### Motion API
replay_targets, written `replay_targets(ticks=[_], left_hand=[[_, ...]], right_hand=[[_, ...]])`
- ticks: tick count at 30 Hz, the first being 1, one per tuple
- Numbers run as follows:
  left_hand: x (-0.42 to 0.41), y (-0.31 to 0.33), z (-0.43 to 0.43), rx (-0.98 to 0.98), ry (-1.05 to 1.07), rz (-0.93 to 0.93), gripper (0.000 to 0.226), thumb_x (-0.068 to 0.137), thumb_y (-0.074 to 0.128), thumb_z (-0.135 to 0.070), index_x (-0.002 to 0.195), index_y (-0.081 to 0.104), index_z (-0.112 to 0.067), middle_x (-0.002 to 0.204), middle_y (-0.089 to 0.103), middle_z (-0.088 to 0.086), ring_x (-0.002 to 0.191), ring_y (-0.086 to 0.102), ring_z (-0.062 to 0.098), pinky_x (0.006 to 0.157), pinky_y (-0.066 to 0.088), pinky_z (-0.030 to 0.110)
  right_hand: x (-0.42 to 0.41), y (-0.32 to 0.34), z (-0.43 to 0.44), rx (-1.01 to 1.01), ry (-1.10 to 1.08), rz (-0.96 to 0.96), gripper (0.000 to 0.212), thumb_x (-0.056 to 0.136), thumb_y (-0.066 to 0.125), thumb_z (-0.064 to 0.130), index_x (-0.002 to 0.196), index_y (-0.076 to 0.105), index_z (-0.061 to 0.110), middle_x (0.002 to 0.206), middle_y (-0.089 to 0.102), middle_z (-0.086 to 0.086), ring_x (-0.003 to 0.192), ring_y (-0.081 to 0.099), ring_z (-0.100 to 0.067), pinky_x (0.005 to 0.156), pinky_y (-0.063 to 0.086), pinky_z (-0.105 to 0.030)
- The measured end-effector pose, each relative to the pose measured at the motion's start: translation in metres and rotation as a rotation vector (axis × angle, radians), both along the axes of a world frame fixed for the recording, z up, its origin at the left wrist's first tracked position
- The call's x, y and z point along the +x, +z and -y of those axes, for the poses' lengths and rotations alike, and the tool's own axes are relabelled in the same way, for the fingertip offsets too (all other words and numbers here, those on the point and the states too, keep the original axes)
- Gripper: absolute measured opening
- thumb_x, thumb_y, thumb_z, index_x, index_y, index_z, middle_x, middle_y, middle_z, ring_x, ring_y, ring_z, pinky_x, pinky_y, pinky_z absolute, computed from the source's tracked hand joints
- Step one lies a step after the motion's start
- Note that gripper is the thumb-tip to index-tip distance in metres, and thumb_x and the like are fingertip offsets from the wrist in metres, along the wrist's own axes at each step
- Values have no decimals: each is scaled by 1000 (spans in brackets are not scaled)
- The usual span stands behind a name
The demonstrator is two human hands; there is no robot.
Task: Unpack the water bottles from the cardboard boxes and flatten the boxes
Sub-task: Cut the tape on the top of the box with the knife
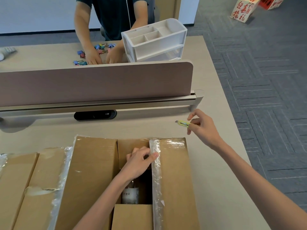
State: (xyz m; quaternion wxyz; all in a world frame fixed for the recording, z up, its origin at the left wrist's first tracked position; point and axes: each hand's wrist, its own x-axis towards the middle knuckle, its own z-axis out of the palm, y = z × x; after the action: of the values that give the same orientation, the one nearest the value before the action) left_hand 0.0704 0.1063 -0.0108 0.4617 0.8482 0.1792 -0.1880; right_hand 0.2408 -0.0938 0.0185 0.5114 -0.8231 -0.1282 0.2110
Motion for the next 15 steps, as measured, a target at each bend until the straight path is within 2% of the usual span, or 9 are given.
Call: replay_targets(ticks=[2, 5, 8, 11, 13, 15], left_hand=[[0, 1, 0, -18, 8, -8, 49, 99, 44, -47, 98, 62, -2, 112, 62, -4, 118, 39, 11, 96, 17, 31], [0, 0, 0, -38, 36, -15, 47, 98, 46, -48, 85, 57, -3, 106, 62, 2, 117, 42, 13, 99, 20, 33], [-1, 1, 1, -43, 48, -21, 48, 98, 47, -47, 82, 53, -3, 106, 61, 5, 119, 44, 15, 98, 20, 33], [0, 3, 2, -46, 51, -25, 49, 99, 46, -47, 88, 56, 0, 108, 62, 2, 120, 42, 15, 107, 23, 40], [0, 3, 2, -35, 51, -19, 49, 98, 46, -47, 87, 56, -1, 108, 63, 0, 118, 42, 14, 111, 23, 44], [-1, 1, 2, -43, 64, -18, 48, 98, 46, -48, 84, 55, -3, 106, 63, -1, 117, 42, 13, 112, 23, 47]], right_hand=[[-10, -18, 15, -4, -150, 58, 26, 77, 51, -5, 89, 45, 17, 63, 67, -11, 52, 51, -12, 47, 35, -23], [-26, -51, 43, -189, -219, 181, 28, 81, 49, -4, 93, 39, 19, 72, 64, -10, 59, 55, -24, 51, 42, -36], [-45, -86, 70, -513, -99, 251, 28, 86, 46, 0, 107, 35, 16, 85, 60, -7, 69, 56, -34, 59, 42, -40], [-61, -111, 94, -647, 11, 273, 51, 79, 45, -7, 127, 40, 9, 103, 57, -10, 94, 57, -32, 69, 41, -35], [-69, -122, 105, -727, 68, 311, 56, 74, 47, -11, 127, 46, 5, 109, 56, -11, 101, 54, -32, 71, 37, -31], [-74, -129, 112, -779, 94, 329, 54, 72, 48, -13, 123, 51, 5, 108, 54, -9, 98, 53, -31, 68, 37, -30]])
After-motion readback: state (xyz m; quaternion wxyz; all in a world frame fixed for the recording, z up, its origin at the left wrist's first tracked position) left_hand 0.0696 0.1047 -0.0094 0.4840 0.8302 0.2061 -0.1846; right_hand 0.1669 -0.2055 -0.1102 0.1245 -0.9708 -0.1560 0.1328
